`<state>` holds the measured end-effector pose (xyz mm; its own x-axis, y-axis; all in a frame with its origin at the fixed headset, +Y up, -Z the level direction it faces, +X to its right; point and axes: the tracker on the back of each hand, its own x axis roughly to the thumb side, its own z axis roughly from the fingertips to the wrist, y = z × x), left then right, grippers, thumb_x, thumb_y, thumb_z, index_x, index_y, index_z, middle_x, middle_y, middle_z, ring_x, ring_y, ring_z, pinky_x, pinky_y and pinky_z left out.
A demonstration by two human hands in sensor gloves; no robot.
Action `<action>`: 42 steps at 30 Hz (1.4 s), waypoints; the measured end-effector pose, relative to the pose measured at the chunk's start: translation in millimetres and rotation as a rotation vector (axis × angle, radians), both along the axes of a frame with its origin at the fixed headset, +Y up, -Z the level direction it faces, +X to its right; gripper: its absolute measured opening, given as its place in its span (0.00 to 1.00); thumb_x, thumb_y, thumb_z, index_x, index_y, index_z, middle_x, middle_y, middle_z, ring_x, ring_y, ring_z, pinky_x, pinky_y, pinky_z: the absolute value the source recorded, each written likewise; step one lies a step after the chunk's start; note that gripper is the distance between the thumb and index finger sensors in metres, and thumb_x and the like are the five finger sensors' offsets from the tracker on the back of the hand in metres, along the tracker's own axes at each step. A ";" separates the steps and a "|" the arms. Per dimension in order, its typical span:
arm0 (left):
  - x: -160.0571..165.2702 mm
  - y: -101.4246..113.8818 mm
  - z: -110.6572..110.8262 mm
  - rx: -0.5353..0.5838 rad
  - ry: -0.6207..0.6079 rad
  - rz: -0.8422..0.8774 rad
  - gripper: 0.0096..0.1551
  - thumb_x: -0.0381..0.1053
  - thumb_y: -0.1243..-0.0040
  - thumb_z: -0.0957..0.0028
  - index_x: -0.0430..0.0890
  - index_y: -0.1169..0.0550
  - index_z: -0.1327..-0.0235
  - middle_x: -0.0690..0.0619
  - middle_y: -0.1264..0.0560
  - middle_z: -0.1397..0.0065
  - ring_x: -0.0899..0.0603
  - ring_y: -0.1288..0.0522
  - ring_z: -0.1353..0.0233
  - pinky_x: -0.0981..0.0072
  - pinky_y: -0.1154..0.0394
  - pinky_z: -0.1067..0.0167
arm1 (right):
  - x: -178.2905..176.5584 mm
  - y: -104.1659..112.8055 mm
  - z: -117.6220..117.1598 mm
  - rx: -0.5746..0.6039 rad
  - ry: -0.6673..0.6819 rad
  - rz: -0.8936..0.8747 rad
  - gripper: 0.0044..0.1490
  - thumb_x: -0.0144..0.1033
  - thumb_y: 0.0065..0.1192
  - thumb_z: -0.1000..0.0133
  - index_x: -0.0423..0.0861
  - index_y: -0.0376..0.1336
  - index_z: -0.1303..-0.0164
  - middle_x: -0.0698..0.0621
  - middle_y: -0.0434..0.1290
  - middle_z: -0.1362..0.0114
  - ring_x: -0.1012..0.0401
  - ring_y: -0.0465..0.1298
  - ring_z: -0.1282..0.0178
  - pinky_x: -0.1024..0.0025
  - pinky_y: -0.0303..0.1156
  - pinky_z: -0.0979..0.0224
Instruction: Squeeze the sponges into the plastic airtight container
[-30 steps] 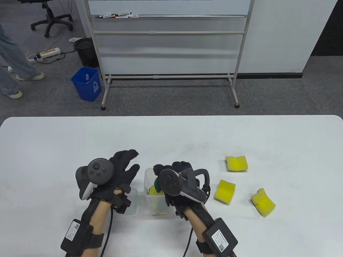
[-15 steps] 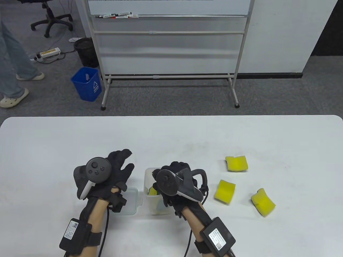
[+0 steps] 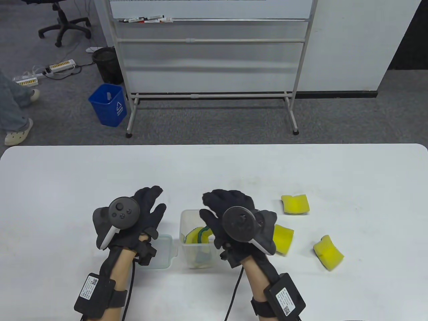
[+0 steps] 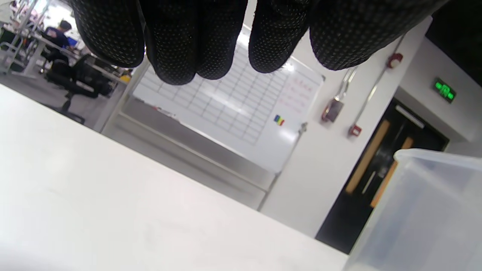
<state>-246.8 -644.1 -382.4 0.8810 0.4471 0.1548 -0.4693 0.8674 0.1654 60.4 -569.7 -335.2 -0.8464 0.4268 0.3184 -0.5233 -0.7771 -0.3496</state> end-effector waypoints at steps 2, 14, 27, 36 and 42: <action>0.5 -1.7 -0.7 0.000 0.012 -0.043 0.38 0.63 0.43 0.47 0.55 0.33 0.22 0.42 0.35 0.16 0.33 0.35 0.19 0.34 0.35 0.27 | 20.7 4.4 -0.8 -0.069 -0.084 0.000 0.38 0.53 0.71 0.49 0.50 0.71 0.29 0.47 0.78 0.27 0.47 0.77 0.29 0.42 0.65 0.24; 0.5 -9.7 -5.0 -0.037 0.026 -0.143 0.39 0.65 0.45 0.47 0.56 0.36 0.21 0.44 0.40 0.13 0.34 0.40 0.16 0.33 0.39 0.25 | 89.4 -94.7 -59.8 -0.861 -0.427 0.164 0.40 0.51 0.76 0.50 0.40 0.74 0.32 0.38 0.77 0.25 0.40 0.76 0.28 0.39 0.63 0.24; 2.0 -11.6 -5.6 -0.057 0.007 -0.112 0.39 0.65 0.45 0.47 0.56 0.36 0.21 0.44 0.40 0.13 0.33 0.40 0.17 0.33 0.38 0.25 | 81.5 -152.7 -75.6 -0.998 -0.531 0.425 0.47 0.44 0.80 0.52 0.42 0.65 0.22 0.38 0.70 0.21 0.40 0.73 0.25 0.38 0.61 0.23; -1.8 -7.5 -4.5 -0.055 0.001 -0.042 0.39 0.65 0.45 0.47 0.56 0.36 0.21 0.43 0.39 0.14 0.32 0.39 0.17 0.33 0.38 0.26 | 77.5 -146.3 -74.7 -0.904 -0.612 0.444 0.31 0.40 0.76 0.49 0.46 0.72 0.34 0.46 0.80 0.36 0.52 0.82 0.40 0.48 0.70 0.28; 1.1 7.2 3.3 0.017 -0.044 0.105 0.38 0.64 0.44 0.47 0.55 0.34 0.22 0.43 0.37 0.15 0.33 0.37 0.18 0.34 0.36 0.26 | 68.2 -96.5 -62.2 -0.733 -0.428 0.113 0.31 0.42 0.77 0.50 0.46 0.72 0.36 0.47 0.81 0.39 0.53 0.84 0.44 0.50 0.72 0.30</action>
